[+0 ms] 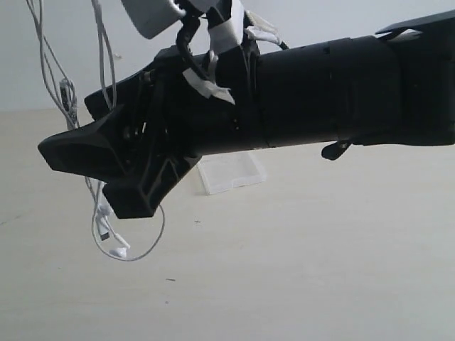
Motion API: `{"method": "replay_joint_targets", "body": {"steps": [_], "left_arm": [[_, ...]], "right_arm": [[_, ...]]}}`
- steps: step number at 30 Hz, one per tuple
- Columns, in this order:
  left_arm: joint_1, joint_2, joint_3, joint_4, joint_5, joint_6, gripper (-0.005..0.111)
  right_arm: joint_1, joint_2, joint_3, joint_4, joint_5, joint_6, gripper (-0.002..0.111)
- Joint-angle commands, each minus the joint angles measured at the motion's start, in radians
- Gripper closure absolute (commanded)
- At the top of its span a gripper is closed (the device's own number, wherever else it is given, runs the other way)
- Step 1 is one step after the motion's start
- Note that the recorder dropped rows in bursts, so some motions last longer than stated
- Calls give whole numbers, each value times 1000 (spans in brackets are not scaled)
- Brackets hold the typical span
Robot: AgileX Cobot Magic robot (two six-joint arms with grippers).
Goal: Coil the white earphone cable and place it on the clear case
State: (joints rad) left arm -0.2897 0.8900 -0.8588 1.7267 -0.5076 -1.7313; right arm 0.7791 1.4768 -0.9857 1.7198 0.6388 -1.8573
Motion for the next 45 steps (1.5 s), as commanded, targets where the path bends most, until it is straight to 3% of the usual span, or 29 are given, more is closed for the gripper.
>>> {"method": "replay_joint_targets", "body": {"steps": [1, 5, 15, 32, 40, 45], "left_arm": [[3, -7, -8, -2, -7, -6, 107], [3, -7, -8, -2, -7, -12, 107], [3, -7, -8, -2, -7, -15, 107], [3, -7, -8, -2, -7, -17, 107], [3, -7, -8, -2, -7, -17, 107], [3, -7, -8, 0, -7, -17, 107]], "right_arm": [[1, 25, 3, 25, 30, -27, 52], [1, 37, 3, 25, 18, -27, 52], [1, 37, 3, 25, 18, -27, 74], [1, 52, 3, 25, 22, -27, 75], [1, 73, 3, 25, 45, -29, 105], [1, 73, 3, 25, 38, -28, 105]]}}
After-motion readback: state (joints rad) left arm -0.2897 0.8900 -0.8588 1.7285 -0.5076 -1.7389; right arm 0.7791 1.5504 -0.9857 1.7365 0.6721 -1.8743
